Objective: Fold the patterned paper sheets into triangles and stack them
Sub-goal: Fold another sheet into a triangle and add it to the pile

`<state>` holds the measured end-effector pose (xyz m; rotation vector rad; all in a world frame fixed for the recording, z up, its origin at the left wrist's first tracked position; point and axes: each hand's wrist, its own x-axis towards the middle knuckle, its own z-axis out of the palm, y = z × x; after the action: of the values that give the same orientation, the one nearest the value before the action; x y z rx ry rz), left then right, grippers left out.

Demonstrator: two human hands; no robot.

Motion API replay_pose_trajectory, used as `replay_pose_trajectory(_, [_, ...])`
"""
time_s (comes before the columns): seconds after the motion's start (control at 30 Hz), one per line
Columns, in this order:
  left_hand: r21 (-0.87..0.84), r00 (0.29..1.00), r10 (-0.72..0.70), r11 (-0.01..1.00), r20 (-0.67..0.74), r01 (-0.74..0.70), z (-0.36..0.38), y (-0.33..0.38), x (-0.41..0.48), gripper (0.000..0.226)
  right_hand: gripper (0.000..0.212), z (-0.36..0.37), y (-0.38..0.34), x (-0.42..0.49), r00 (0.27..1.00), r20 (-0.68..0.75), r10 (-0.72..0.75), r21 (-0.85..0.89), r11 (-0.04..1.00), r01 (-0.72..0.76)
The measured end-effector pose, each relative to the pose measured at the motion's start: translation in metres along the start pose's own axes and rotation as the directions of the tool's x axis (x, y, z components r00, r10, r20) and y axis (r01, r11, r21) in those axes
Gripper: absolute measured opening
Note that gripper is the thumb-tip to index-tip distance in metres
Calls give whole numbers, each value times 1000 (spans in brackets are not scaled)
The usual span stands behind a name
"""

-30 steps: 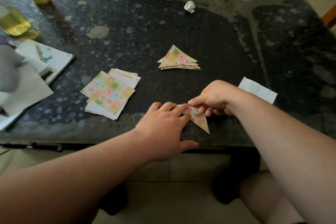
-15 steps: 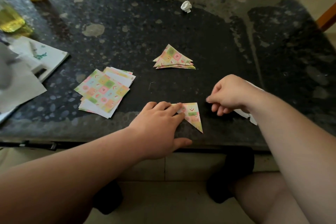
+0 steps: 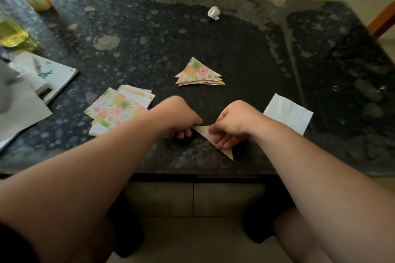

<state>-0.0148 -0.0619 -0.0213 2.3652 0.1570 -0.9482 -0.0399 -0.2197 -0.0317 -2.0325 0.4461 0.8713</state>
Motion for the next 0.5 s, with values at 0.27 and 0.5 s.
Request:
replay_pose_trajectory(0.27, [-74,989,-86,993,121,95,8,2,8,25,13,0,-1,-2,1000,13,16,17,1000,-17])
replay_pose_trajectory(0.5, [-61,980,-156,984,127,164,-2,-9,10,25,15,0,-3,-5,998,24,51,8,999,-52])
